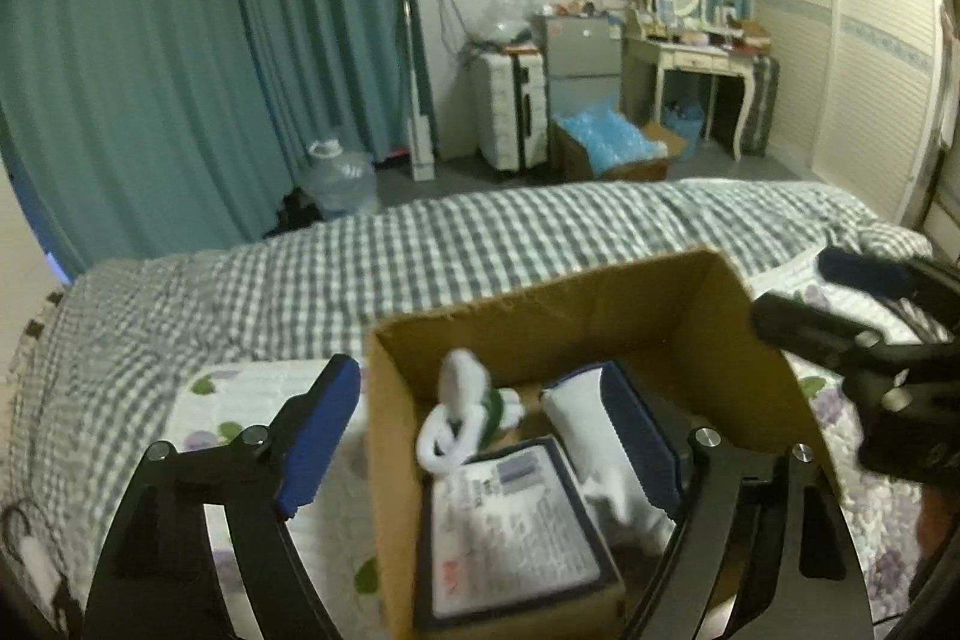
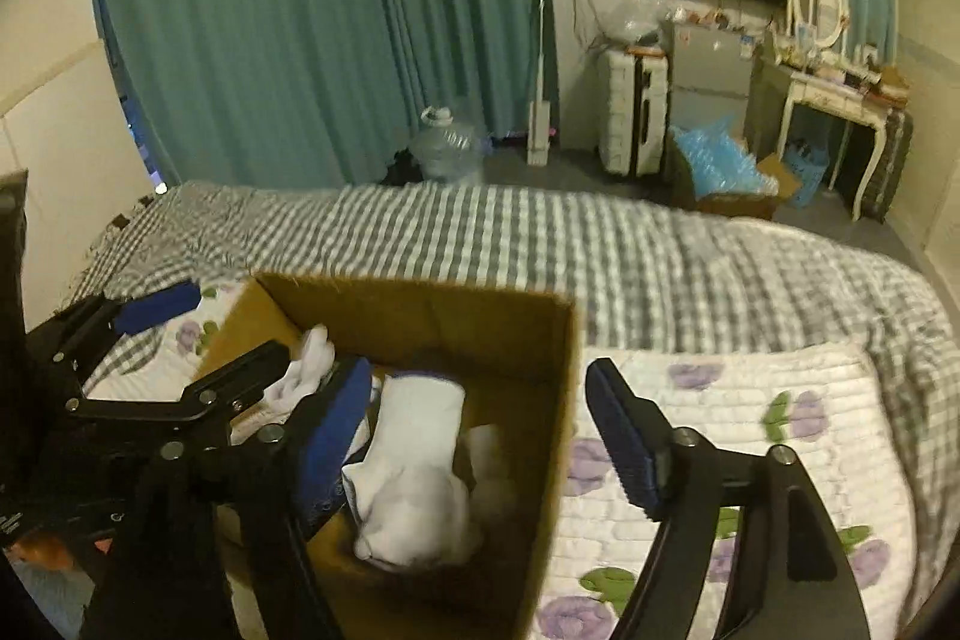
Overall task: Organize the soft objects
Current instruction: 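Carry both held items into the cardboard box and release them, then grasp the cream scrunchie with the left gripper while the right grasps the blue tissue pack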
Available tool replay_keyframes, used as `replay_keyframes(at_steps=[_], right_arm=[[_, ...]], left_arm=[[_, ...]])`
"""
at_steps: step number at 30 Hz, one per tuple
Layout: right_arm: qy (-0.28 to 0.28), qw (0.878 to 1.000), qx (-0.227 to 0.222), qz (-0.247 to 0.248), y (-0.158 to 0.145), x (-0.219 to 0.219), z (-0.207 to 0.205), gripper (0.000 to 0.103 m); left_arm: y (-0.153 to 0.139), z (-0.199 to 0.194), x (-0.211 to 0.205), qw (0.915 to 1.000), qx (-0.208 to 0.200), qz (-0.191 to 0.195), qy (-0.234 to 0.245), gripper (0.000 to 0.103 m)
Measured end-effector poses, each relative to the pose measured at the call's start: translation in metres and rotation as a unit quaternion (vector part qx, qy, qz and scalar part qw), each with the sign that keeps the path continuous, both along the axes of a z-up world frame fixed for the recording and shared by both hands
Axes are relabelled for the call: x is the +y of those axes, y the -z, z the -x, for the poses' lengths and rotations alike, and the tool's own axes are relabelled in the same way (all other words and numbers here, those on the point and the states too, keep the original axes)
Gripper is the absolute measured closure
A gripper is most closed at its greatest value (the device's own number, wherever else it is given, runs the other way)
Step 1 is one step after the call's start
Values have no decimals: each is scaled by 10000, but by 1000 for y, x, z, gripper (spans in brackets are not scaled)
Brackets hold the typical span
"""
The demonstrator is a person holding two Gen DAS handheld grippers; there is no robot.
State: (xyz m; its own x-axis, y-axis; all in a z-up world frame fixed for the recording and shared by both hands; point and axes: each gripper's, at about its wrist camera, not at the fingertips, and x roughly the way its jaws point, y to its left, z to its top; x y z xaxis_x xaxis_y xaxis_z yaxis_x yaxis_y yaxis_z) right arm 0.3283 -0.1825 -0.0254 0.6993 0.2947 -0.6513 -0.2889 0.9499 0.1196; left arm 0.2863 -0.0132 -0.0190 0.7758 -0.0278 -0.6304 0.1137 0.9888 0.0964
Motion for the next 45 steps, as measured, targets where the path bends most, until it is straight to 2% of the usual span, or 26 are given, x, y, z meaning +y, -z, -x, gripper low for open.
replay_keyframes(at_steps=[1,3,7,9,15,18,22,26,29,31,33,36,39,42,44,45], right_arm=[[32,10000,-80,15,-10,-1,6,21],[103,9997,-214,68,-29,-5,20,10],[236,9977,-587,239,-70,-10,58,0],[307,9960,-794,284,-92,-15,78,0],[237,9947,-976,222,-152,-25,139,0],[171,9941,-1036,286,-167,-26,169,0],[42,9943,-969,438,-170,-26,202,0],[-22,9942,-888,614,-146,-26,224,0],[-79,9949,-696,728,-116,-28,227,0],[-252,9963,-397,713,-85,-27,223,0],[-361,9967,-119,718,-55,-27,220,0],[-365,9959,338,761,-2,-29,210,0],[-387,9933,836,696,44,-29,202,1],[-439,9898,1074,827,79,-23,196,10],[-459,9875,1247,849,93,-21,192,22],[-452,9866,1343,813,101,-20,189,24]], left_arm=[[-7,6,0,10000,-57,-21,-30,19],[-25,23,3,9998,-202,-49,-67,10],[-64,63,10,9983,-546,-171,-147,9],[-84,84,17,9979,-618,-74,-157,0],[-125,149,24,9939,-1068,-193,-214,0],[-127,169,23,9944,-1032,-170,-122,0],[-108,187,20,9957,-912,-116,-76,0],[-67,190,22,9989,-437,139,-102,0],[-30,193,19,9994,-220,111,-241,0],[-8,196,19,9994,-94,46,-331,0],[13,199,21,9991,47,151,-391,0],[51,195,27,9975,398,228,-546,0],[77,194,37,9952,681,236,-656,0],[100,197,47,9930,900,175,-740,0],[112,201,51,9917,1035,130,-749,0],[118,202,51,9908,1138,121,-721,0]])
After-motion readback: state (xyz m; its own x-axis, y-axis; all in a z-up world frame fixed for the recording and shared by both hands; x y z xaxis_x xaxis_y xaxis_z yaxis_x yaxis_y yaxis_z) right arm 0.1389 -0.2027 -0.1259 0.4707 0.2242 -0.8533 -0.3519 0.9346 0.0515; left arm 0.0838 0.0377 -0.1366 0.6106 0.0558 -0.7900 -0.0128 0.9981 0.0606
